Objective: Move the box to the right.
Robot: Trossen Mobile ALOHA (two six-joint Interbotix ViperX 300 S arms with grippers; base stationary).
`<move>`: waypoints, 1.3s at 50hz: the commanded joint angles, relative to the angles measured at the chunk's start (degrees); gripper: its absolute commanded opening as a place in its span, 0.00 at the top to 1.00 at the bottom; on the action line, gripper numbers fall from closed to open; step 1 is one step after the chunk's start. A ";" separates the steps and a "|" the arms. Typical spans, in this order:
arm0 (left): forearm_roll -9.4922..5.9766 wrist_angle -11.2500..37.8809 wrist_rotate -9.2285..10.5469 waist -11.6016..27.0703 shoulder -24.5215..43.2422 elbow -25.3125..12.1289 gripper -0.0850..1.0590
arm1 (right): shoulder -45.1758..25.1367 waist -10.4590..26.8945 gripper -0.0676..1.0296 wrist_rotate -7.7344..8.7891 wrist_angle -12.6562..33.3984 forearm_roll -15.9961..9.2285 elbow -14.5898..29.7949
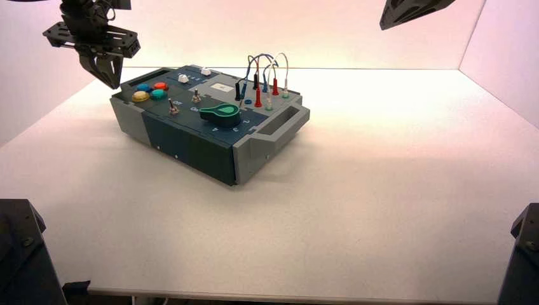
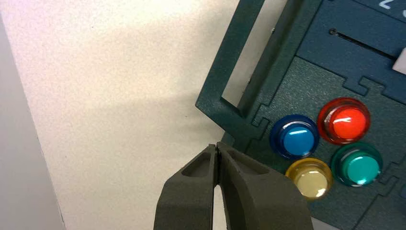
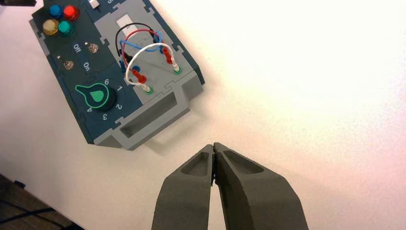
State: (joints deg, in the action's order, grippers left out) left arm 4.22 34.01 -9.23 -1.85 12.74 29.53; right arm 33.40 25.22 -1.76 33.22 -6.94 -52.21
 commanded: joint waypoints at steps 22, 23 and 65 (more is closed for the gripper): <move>0.70 -1.67 -0.79 -0.26 1.58 -1.32 0.95 | 0.09 -0.18 0.96 0.09 -1.14 0.09 1.76; 0.70 -1.67 -0.88 -0.18 1.49 -1.23 0.95 | 0.09 -0.26 0.96 0.09 -1.14 0.18 1.85; 0.35 -3.25 -1.05 8.44 2.90 0.97 0.95 | 1.41 -0.35 0.96 -1.05 -0.53 -0.44 2.11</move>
State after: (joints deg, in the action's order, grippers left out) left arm 5.27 30.94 -9.93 2.72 15.73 30.15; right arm 33.93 24.96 -2.55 32.96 -7.03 -51.50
